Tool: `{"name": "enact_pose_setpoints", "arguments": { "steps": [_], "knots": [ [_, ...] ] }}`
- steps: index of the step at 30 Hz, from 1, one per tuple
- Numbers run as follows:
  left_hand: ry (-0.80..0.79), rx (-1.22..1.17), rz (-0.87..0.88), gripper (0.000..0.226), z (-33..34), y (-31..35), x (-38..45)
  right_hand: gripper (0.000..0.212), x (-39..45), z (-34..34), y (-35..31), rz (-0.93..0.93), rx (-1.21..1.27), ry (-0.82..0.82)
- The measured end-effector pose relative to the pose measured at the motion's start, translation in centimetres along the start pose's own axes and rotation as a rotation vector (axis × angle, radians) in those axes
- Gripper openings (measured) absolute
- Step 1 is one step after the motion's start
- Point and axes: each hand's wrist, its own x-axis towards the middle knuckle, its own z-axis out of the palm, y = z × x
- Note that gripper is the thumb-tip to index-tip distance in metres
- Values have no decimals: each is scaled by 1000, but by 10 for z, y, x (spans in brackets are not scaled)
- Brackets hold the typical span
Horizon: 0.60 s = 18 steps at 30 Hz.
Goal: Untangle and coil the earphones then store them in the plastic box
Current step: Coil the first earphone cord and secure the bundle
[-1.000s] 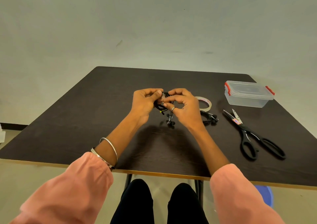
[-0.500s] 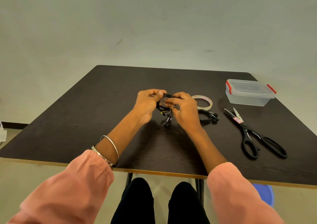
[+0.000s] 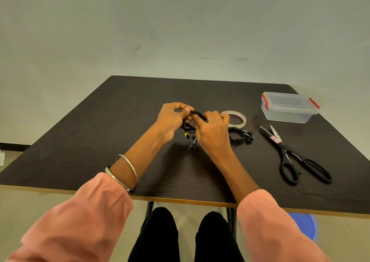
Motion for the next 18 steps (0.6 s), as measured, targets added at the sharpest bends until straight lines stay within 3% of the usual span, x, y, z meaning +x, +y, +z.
{"name": "enact_pose_setpoints", "arguments": {
  "steps": [9, 18],
  "knots": [
    [96, -52, 9, 14, -1, -17, -2, 15, -3, -2, -1, -76, -135, -147],
    [212, 110, 112, 16, 5, -23, -8, 9, -2, -7, -14, 6, -178, -459]
  ]
}}
